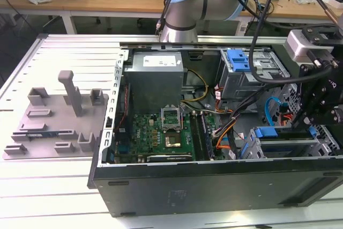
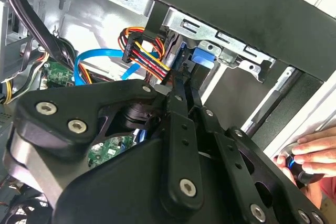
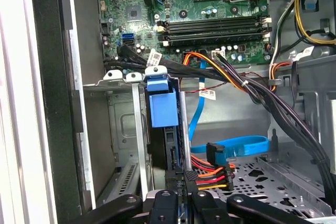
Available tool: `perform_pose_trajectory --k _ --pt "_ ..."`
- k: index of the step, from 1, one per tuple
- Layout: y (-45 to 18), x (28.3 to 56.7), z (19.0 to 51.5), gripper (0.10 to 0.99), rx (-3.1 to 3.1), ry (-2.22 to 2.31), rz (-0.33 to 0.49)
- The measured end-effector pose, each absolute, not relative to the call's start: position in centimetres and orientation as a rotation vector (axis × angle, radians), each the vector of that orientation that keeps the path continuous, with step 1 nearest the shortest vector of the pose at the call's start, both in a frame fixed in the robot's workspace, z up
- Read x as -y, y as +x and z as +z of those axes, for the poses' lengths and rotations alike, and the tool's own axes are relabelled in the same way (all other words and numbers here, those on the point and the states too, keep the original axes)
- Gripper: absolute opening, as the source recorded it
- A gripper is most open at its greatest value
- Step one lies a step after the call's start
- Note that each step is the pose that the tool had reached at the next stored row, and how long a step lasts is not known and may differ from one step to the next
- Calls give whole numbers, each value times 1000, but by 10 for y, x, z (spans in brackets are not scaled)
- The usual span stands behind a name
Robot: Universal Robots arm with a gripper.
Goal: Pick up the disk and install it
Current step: 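Insert the first disk wire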
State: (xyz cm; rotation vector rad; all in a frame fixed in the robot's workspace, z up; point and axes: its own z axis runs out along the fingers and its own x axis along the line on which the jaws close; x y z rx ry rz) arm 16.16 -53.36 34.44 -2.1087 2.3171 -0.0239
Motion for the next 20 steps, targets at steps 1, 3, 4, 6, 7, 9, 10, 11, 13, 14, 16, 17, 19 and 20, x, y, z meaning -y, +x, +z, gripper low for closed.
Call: perform_pose_trajectory --k 1,3,4,6,7,9,10,11,13,14,16,17,19,20 --pt "162 534 344 169 -2317 -2109 -24" --pt "162 534 343 169 -2317 -2109 -24" --pt "162 534 343 169 -2317 -2109 -24" --pt "162 534 342 169 -2317 -2109 -24" --pt "162 534 342 169 -2317 -2109 -24" --pt "162 534 341 169 -2317 -2109 -24" --pt "162 534 340 169 -2317 -2108 -23" --pt "162 534 340 169 -2317 -2109 -24" --pt "162 534 339 169 -2317 -2109 -24" --pt "162 534 339 169 -2317 -2109 -24" --pt "162 534 338 169 -2317 -2109 -24" --pt "162 534 337 169 -2317 -2109 -24" --pt "162 534 337 169 -2317 -2109 -24" --pt "162 534 337 169 -2317 -2109 -24"
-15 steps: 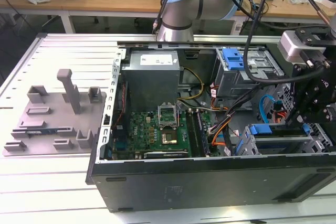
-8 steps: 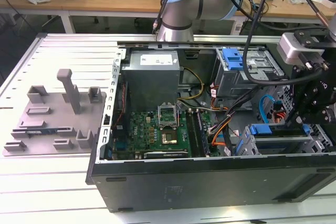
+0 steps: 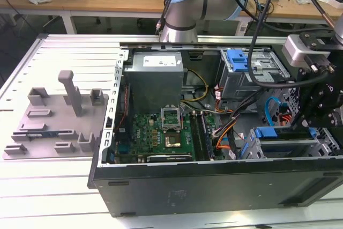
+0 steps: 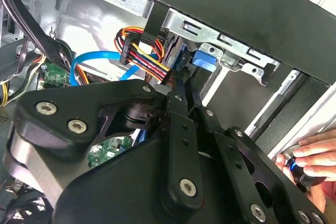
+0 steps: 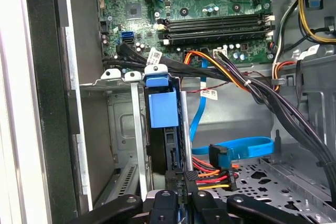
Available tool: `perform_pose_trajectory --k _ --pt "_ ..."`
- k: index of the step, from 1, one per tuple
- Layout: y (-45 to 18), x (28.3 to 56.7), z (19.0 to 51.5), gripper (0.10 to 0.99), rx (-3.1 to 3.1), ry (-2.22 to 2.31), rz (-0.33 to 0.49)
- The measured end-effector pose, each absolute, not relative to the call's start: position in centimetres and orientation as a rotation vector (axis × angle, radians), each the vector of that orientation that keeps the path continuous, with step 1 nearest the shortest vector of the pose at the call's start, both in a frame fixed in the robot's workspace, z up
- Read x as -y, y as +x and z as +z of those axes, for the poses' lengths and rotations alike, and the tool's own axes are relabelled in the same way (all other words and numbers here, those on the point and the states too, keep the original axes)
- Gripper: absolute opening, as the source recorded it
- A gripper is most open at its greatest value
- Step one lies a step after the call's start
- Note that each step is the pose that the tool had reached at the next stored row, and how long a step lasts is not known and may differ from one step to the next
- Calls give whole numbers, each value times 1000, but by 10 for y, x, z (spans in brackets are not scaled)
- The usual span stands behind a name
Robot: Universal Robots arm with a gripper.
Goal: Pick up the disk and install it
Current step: 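Insert the first disk wire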
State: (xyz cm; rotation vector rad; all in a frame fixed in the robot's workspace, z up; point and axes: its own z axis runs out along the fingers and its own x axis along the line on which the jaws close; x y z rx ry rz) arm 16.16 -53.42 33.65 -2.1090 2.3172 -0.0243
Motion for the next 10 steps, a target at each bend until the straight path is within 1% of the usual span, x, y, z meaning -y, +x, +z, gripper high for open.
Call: perform_pose_trajectory --k 10 --pt "162 534 335 169 -2317 -2109 -23"
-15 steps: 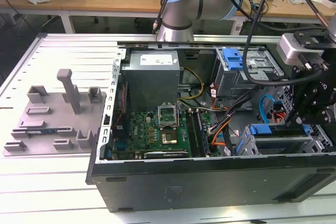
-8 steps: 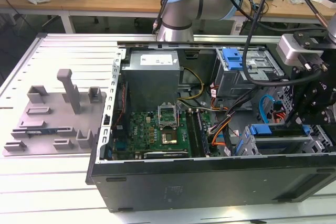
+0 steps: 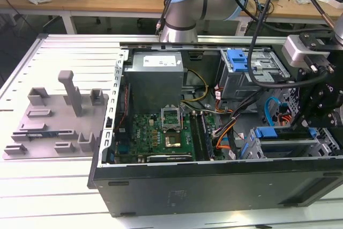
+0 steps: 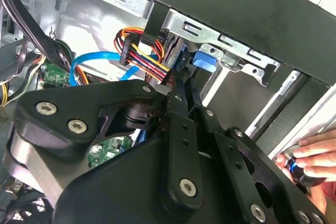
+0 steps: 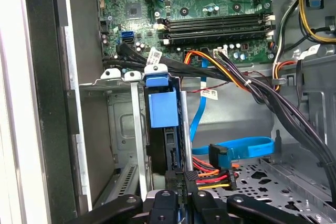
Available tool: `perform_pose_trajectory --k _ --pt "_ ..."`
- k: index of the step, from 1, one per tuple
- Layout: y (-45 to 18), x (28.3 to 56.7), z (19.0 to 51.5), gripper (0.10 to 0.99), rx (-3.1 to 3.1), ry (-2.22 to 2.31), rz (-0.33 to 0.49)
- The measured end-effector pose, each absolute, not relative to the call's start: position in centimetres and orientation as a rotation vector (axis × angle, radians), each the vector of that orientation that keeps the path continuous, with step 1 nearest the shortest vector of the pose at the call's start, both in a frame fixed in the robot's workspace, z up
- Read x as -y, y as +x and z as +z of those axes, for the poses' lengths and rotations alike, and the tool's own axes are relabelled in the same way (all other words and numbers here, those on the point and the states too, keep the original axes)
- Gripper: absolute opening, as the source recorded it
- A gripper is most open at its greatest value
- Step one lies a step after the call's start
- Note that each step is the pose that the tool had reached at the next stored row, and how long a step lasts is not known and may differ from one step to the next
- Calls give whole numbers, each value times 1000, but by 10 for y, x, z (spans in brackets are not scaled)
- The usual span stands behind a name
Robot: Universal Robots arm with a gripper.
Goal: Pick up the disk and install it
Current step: 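Insert the first disk wire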
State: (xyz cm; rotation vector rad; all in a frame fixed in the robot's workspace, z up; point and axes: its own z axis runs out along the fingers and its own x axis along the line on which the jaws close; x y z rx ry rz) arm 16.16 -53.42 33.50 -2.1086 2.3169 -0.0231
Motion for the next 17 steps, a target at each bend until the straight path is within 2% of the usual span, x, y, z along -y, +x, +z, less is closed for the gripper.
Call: perform_pose_trajectory --k 2,3,13,17 --pt "162 534 335 180 -2316 -2108 -22" --pt "162 534 337 243 -2317 -2108 -23" --pt "162 534 383 243 -2318 -2109 -25" --pt "162 534 386 243 -2317 -2110 -26"
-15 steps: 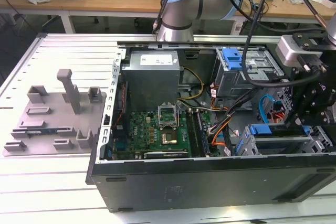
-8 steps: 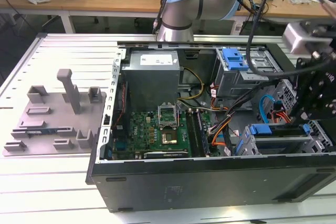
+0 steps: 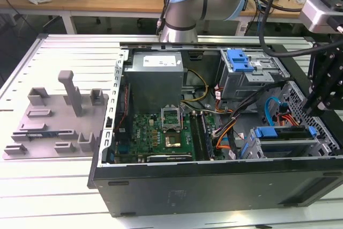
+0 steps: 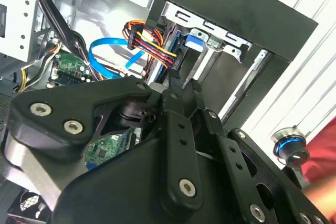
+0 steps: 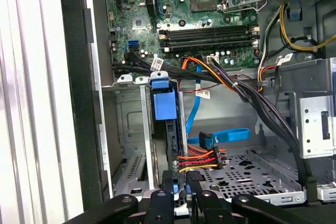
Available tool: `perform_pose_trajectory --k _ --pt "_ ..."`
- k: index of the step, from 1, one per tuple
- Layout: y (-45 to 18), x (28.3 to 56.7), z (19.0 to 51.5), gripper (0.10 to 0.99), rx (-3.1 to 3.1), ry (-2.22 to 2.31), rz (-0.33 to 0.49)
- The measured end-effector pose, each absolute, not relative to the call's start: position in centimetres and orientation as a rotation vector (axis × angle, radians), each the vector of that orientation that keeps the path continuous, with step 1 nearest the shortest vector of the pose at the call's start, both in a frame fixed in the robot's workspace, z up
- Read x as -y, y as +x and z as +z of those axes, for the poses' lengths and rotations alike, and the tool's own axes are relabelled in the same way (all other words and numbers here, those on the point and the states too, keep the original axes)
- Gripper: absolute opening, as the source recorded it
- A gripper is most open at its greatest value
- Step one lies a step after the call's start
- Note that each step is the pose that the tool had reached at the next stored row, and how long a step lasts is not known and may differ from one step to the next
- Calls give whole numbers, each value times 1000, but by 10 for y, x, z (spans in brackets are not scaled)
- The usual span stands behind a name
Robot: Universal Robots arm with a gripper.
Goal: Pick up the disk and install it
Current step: 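Insert the second disk wire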
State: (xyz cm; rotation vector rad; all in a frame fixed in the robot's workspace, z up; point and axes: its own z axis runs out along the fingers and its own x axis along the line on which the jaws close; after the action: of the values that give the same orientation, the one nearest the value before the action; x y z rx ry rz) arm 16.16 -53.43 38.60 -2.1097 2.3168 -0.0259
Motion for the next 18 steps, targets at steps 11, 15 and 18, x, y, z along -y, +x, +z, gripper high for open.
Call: perform_pose_trajectory --k 11,15,18 --pt "162 534 386 243 -2316 -2111 -26" --pt "161 520 386 243 -2329 -2123 -58" --pt "161 504 386 243 -2360 -2153 -138"
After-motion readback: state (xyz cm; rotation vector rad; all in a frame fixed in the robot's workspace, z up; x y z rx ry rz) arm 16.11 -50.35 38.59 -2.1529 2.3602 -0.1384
